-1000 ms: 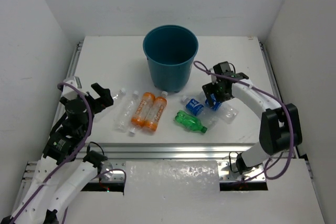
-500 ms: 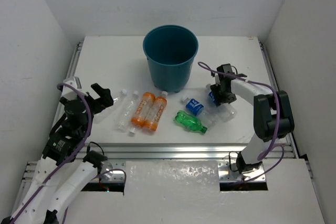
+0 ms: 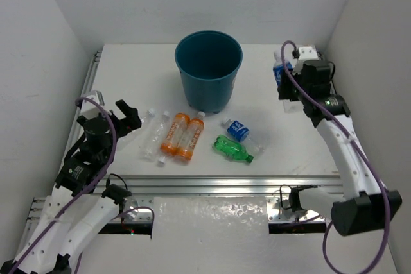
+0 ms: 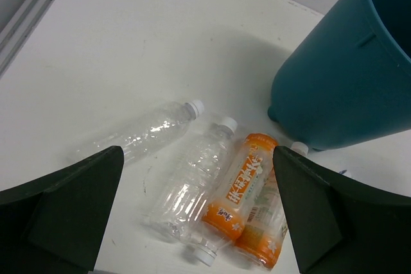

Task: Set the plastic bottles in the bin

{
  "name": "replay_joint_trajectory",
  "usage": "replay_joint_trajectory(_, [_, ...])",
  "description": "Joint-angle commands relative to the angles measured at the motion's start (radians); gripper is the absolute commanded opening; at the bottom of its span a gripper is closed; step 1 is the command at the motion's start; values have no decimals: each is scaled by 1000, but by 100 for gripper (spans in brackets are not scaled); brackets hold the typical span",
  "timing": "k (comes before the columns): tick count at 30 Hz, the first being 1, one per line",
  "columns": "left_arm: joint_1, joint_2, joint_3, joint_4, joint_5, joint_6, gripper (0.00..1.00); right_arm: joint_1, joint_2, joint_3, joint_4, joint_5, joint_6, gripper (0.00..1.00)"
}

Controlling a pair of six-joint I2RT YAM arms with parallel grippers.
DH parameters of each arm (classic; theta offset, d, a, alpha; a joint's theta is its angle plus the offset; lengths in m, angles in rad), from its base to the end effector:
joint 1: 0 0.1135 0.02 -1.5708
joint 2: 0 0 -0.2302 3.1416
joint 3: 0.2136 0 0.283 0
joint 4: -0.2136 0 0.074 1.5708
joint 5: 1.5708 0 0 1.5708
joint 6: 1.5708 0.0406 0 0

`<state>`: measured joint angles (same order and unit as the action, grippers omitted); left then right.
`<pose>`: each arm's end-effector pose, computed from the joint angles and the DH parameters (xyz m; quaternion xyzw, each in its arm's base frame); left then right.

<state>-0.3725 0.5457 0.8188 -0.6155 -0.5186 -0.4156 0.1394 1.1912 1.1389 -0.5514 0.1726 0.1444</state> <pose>0.1715 -0.0454 0.3287 -0.1647 0.7865 -0.0204 0.5948 0.3059 0.0359 0.3080 0.0423 0.8820 -0.0100 0.4693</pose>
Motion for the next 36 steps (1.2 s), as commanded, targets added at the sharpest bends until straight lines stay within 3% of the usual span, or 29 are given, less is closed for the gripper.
replay_joint_trajectory(1, [-2, 11, 8, 42, 0, 12, 100, 3, -85, 41, 257, -356, 66, 27])
replay_joint_trajectory(4, [-2, 13, 10, 36, -8, 9, 100, 3, -33, 91, 465, -645, 156, 28])
replay_joint_trajectory(7, [-2, 11, 8, 36, -11, 8, 100, 11, 104, 234, 528, -784, 228, 27])
replay_joint_trajectory(14, [-2, 17, 3, 42, -11, 9, 100, 97, 373, 449, 673, -886, 218, 34])
replay_joint_trajectory(18, [-2, 54, 11, 25, -20, 3, 100, 161, 543, 619, 576, -866, 152, 36])
replay_joint_trajectory(19, [-2, 59, 13, 23, -24, 1, 100, 166, 574, 686, 556, -860, 141, 38])
replay_joint_trajectory(21, [-2, 57, 11, 23, -27, 1, 100, 178, 627, 731, 464, -812, 120, 62])
replay_joint_trajectory(24, [-2, 42, 8, 28, -31, 1, 100, 178, 578, 691, 458, -763, 87, 99])
replay_joint_trajectory(29, [-2, 49, 6, 36, -8, 11, 100, 178, 464, 664, 323, -630, -18, 99])
replay_joint_trajectory(32, [-2, 54, 8, 34, -4, 11, 100, 180, 339, 598, 115, -451, -61, 99])
replay_joint_trajectory(33, [-2, 50, 8, 36, -3, 11, 100, 178, 293, 547, 22, -408, -65, 99])
replay_joint_trajectory(36, [0, 39, 5, 40, 6, 14, 100, 178, 57, 173, -50, -340, -48, 99])
